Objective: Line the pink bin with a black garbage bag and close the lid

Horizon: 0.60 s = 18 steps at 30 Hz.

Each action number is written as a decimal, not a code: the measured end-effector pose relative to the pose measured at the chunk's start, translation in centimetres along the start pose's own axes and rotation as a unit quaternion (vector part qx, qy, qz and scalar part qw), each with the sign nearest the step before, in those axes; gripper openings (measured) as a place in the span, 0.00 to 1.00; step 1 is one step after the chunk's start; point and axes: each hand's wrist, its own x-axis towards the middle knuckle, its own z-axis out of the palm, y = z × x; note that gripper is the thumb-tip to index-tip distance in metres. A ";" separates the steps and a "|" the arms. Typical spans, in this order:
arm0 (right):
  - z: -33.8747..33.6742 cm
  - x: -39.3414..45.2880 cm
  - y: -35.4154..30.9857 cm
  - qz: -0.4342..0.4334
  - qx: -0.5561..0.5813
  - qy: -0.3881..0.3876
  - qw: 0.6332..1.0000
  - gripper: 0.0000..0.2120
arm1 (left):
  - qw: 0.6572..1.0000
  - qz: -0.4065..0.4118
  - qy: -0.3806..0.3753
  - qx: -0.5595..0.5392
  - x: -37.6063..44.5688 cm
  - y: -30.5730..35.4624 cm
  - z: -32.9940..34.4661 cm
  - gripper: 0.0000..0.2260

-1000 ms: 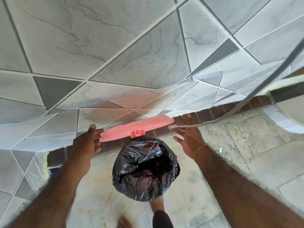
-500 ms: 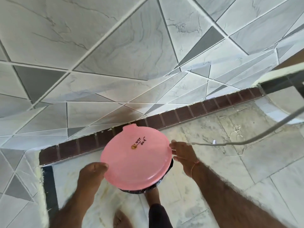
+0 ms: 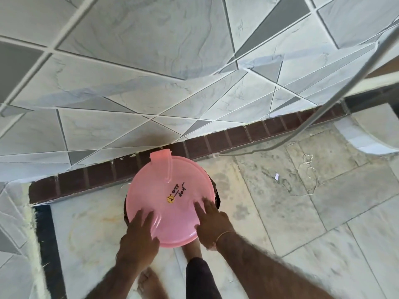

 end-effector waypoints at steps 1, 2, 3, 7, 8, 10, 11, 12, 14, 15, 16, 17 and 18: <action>0.3 0.0 0.0 0.001 -0.005 -0.011 1.000 0.34 | 1.000 0.002 -0.010 0.011 0.0 -0.1 0.2 0.32; 0.3 0.1 0.0 0.004 -0.007 -0.019 1.000 0.35 | 1.000 0.005 -0.015 0.023 -0.1 -0.1 0.2 0.33; 0.2 0.1 0.0 0.006 -0.010 -0.028 1.000 0.35 | 0.999 0.009 -0.018 0.034 0.0 -0.3 0.3 0.34; -1.5 0.0 -0.5 0.001 -0.022 -0.018 1.000 0.34 | 0.999 0.004 -0.024 0.031 0.2 -0.1 -0.9 0.31; -2.2 -0.2 -0.8 -0.007 -0.026 -0.006 1.000 0.34 | 0.999 0.004 -0.017 0.029 0.2 0.1 -1.6 0.30; -3.9 -0.9 -1.8 -0.031 -0.027 0.028 0.999 0.33 | 0.999 0.009 0.013 0.028 -0.2 0.7 -3.1 0.30; -4.4 -1.4 -2.3 -0.041 -0.029 0.046 0.998 0.33 | 0.999 0.016 0.027 0.035 -0.5 1.0 -3.6 0.30; -5.5 -2.1 -2.9 -0.047 -0.028 0.068 0.996 0.33 | 0.998 0.025 0.037 0.047 -1.0 1.4 -4.9 0.29; -7.7 -3.5 -3.9 -0.050 -0.008 0.111 0.993 0.33 | 0.996 0.034 0.060 0.055 -2.0 2.5 -7.5 0.29; -9.0 -4.1 -4.5 -0.051 -0.004 0.126 0.991 0.33 | 0.995 0.036 0.068 0.060 -2.3 3.1 -9.0 0.29; -9.9 -4.8 -5.3 -0.057 -0.001 0.146 0.988 0.33 | 0.993 0.047 0.083 0.064 -2.8 3.3 -10.1 0.29; -11.3 -6.4 -6.4 -0.066 0.012 0.167 0.984 0.33 | 0.991 0.057 0.099 0.076 -4.1 3.7 -11.7 0.29; -12.3 -7.5 -7.0 -0.078 0.023 0.187 0.979 0.33 | 0.985 0.083 0.123 0.085 -5.1 4.0 -12.8 0.29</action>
